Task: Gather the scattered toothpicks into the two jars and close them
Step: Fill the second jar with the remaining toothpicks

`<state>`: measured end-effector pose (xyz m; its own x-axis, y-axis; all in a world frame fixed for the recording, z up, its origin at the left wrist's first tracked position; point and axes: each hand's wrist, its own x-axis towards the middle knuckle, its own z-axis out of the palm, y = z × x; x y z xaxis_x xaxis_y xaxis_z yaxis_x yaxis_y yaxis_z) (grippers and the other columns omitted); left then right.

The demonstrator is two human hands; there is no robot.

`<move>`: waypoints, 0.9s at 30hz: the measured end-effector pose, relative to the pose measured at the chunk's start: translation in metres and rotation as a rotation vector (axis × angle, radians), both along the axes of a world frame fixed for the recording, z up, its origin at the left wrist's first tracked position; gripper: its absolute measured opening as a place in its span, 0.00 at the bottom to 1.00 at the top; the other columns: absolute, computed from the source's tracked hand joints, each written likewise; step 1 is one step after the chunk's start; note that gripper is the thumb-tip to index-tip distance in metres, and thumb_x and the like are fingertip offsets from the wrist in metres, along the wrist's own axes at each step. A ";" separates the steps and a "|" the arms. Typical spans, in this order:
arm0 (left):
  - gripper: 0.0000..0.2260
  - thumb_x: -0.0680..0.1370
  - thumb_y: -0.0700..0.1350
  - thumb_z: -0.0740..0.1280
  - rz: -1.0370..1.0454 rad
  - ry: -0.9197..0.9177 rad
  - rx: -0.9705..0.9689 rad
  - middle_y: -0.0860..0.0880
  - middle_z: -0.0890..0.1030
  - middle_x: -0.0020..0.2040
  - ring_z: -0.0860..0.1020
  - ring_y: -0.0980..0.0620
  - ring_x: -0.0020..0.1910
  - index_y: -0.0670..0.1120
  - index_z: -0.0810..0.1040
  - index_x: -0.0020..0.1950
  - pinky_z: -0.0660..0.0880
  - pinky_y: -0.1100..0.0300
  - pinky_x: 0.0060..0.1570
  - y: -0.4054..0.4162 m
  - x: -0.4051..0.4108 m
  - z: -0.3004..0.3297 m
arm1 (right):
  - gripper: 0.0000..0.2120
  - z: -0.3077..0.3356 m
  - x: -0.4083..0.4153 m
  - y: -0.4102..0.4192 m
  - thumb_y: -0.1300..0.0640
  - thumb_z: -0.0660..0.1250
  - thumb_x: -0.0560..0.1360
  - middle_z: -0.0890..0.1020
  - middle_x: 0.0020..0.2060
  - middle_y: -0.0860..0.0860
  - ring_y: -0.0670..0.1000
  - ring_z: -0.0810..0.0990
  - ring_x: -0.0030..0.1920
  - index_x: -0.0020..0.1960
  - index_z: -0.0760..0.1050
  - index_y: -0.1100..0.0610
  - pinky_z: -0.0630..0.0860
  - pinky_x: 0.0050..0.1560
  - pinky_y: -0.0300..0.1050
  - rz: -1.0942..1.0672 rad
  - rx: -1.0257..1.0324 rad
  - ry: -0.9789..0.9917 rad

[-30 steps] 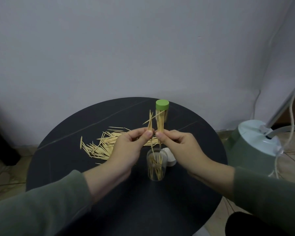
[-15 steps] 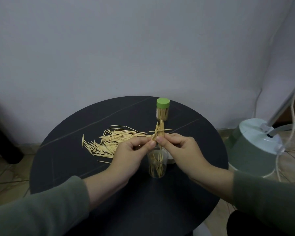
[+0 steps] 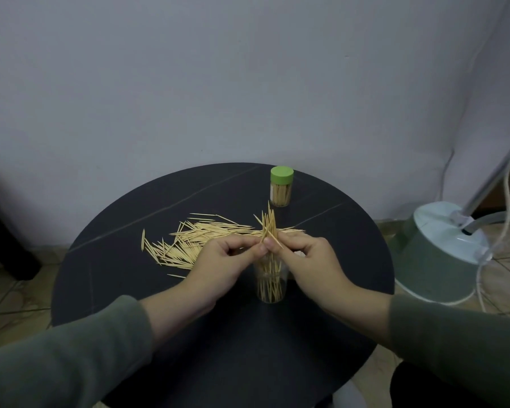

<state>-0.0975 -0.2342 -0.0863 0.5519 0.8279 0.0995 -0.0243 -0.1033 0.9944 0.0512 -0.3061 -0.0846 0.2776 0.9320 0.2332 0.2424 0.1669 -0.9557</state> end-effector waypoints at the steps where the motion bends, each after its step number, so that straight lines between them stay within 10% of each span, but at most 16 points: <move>1: 0.07 0.74 0.40 0.71 -0.005 0.009 0.012 0.48 0.85 0.49 0.81 0.52 0.53 0.43 0.85 0.51 0.75 0.59 0.56 0.001 0.000 0.001 | 0.10 0.000 0.000 0.002 0.57 0.69 0.75 0.84 0.49 0.48 0.42 0.80 0.53 0.55 0.83 0.55 0.76 0.53 0.36 -0.015 0.001 0.008; 27: 0.14 0.68 0.44 0.73 -0.118 0.053 -0.011 0.47 0.85 0.50 0.82 0.50 0.53 0.44 0.84 0.52 0.76 0.57 0.56 0.009 -0.012 0.009 | 0.14 0.003 0.006 -0.005 0.56 0.71 0.74 0.77 0.56 0.51 0.46 0.75 0.60 0.59 0.81 0.52 0.73 0.64 0.48 0.069 -0.084 -0.132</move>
<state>-0.1094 -0.2257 -0.0777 0.6500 0.7576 0.0587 0.0166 -0.0914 0.9957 0.0576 -0.3110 -0.0818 0.1841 0.9656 0.1838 0.3570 0.1086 -0.9278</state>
